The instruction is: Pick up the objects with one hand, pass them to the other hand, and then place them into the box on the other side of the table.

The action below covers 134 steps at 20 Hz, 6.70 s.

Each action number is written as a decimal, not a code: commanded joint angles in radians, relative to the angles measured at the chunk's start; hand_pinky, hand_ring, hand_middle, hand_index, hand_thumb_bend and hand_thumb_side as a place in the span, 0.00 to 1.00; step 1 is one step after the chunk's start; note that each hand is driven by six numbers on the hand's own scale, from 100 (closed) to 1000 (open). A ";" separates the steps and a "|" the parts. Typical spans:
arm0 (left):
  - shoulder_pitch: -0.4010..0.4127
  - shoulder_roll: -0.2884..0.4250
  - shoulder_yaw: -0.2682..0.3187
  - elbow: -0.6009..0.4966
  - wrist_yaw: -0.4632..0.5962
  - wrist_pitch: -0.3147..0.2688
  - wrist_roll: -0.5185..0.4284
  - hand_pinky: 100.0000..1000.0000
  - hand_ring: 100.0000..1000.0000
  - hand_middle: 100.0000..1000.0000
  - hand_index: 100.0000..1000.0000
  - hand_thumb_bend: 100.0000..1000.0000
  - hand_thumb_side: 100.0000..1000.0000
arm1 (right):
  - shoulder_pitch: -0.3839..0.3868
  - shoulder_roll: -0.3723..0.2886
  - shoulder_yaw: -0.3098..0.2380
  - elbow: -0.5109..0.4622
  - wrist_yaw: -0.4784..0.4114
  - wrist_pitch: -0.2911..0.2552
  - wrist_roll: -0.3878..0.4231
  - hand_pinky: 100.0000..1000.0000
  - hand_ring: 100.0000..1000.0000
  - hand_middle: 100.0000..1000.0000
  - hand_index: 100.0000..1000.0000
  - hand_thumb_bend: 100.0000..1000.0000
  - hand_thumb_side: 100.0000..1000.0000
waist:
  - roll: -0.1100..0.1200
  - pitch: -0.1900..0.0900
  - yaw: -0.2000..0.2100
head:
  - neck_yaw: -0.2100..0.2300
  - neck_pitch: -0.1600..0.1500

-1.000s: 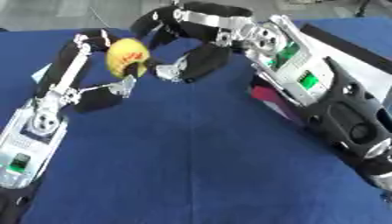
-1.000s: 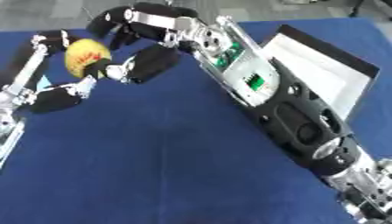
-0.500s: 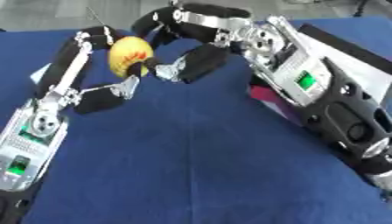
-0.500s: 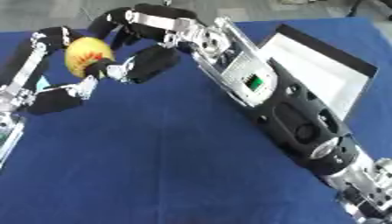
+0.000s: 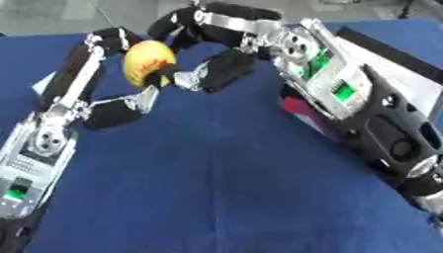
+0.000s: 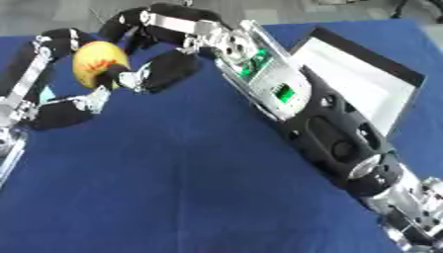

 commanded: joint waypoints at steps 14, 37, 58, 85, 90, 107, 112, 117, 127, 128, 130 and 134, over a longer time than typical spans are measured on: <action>-0.029 -0.007 -0.001 -0.032 0.009 -0.014 0.006 0.74 0.68 0.59 0.54 0.00 0.19 | -0.011 -0.022 -0.003 -0.009 0.011 -0.014 0.001 0.88 0.66 0.53 0.62 0.00 0.00 | -0.006 -0.025 0.000 | -0.010 -0.003; -0.018 -0.012 0.003 -0.016 -0.033 0.027 0.053 0.76 0.72 0.66 0.78 0.47 0.48 | 0.003 -0.037 -0.021 -0.015 -0.039 0.004 -0.048 0.86 0.59 0.43 0.51 0.00 0.00 | 0.000 -0.027 -0.005 | -0.024 0.000; 0.072 0.044 0.032 0.028 -0.042 0.060 0.115 0.75 0.71 0.65 0.77 0.33 0.51 | 0.058 -0.126 -0.093 -0.040 -0.088 0.039 -0.112 0.86 0.58 0.44 0.53 0.00 0.00 | 0.008 -0.040 -0.043 | -0.041 0.012; 0.125 0.093 0.089 0.015 -0.017 0.114 0.175 0.75 0.71 0.65 0.76 0.21 0.49 | 0.388 -0.479 -0.369 0.098 -0.089 -0.017 -0.353 0.86 0.60 0.47 0.56 0.00 0.00 | 0.019 -0.045 -0.065 | -0.138 -0.007; 0.122 0.094 0.102 0.010 -0.011 0.119 0.183 0.75 0.71 0.65 0.76 0.20 0.49 | 0.434 -0.482 -0.393 0.135 -0.048 -0.033 -0.365 0.85 0.61 0.50 0.59 0.00 0.00 | 0.019 -0.045 -0.061 | -0.153 -0.011; 0.129 0.100 0.116 0.006 -0.003 0.124 0.194 0.76 0.71 0.65 0.75 0.20 0.47 | 0.496 -0.478 -0.437 0.246 0.000 -0.063 -0.367 0.90 0.83 0.86 0.91 0.12 0.37 | 0.025 -0.046 -0.059 | -0.143 -0.006; 0.129 0.105 0.123 0.005 -0.004 0.127 0.198 0.75 0.71 0.65 0.75 0.20 0.46 | 0.500 -0.474 -0.455 0.238 -0.043 -0.063 -0.423 0.89 0.80 0.84 0.87 0.07 0.31 | 0.026 -0.048 -0.060 | -0.132 -0.005; 0.131 0.128 0.141 0.007 0.009 0.148 0.203 0.76 0.71 0.65 0.75 0.20 0.45 | 0.498 -0.462 -0.481 0.180 -0.127 -0.050 -0.509 0.88 0.77 0.81 0.85 0.00 0.28 | 0.031 -0.051 -0.057 | -0.094 -0.001; 0.161 0.226 0.224 0.013 0.047 0.213 0.235 0.76 0.71 0.66 0.76 0.20 0.43 | 0.470 -0.434 -0.515 0.103 -0.273 -0.023 -0.613 0.88 0.77 0.82 0.85 0.00 0.31 | 0.045 -0.054 -0.048 | 0.008 -0.004; 0.164 0.240 0.233 0.015 0.052 0.221 0.237 0.76 0.71 0.66 0.76 0.20 0.42 | 0.471 -0.434 -0.515 0.101 -0.277 -0.023 -0.616 0.88 0.77 0.82 0.85 0.00 0.30 | 0.046 -0.053 -0.047 | 0.017 -0.003; 0.171 0.268 0.249 0.018 0.061 0.236 0.240 0.76 0.71 0.66 0.76 0.20 0.41 | 0.474 -0.435 -0.515 0.097 -0.280 -0.023 -0.620 0.88 0.77 0.82 0.84 0.00 0.29 | 0.047 -0.053 -0.044 | 0.035 -0.001; 0.197 0.331 0.268 0.024 0.066 0.264 0.223 0.77 0.72 0.67 0.77 0.24 0.41 | 0.475 -0.436 -0.515 0.087 -0.290 -0.036 -0.628 0.88 0.77 0.81 0.84 0.00 0.28 | 0.048 -0.050 -0.040 | 0.058 -0.001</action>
